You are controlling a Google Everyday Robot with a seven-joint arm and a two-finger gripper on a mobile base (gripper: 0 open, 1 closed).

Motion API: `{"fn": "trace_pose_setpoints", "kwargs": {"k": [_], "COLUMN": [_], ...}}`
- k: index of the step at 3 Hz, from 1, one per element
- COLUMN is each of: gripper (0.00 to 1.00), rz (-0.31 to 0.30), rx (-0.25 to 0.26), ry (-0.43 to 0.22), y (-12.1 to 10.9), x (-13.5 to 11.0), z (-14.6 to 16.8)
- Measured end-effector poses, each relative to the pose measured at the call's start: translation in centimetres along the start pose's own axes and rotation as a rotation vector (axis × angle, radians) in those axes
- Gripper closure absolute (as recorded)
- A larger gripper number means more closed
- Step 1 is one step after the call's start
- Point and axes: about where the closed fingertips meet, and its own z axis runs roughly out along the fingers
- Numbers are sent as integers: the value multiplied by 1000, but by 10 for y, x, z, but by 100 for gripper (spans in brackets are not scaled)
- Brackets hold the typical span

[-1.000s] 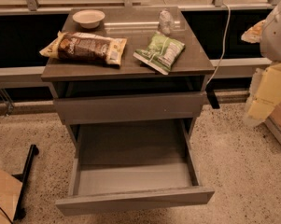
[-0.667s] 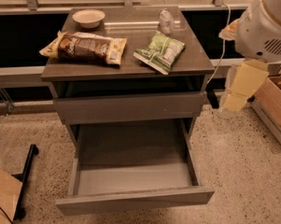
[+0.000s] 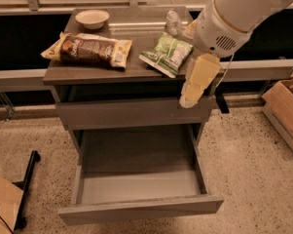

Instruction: Place brown chip bag into middle drawer

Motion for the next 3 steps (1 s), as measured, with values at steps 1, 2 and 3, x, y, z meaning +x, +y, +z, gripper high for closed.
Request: {"fn": "trace_pose_setpoints", "kwargs": {"k": [1,2,3], "gripper": [0,0,0], "rz": [-80,-80,-59], "rx": [-16,-16,1], "ry": [-65,-65,-98], "y": [-35,-35,-41], "x": [-56,-56,-62], "z": [34,34,44]}}
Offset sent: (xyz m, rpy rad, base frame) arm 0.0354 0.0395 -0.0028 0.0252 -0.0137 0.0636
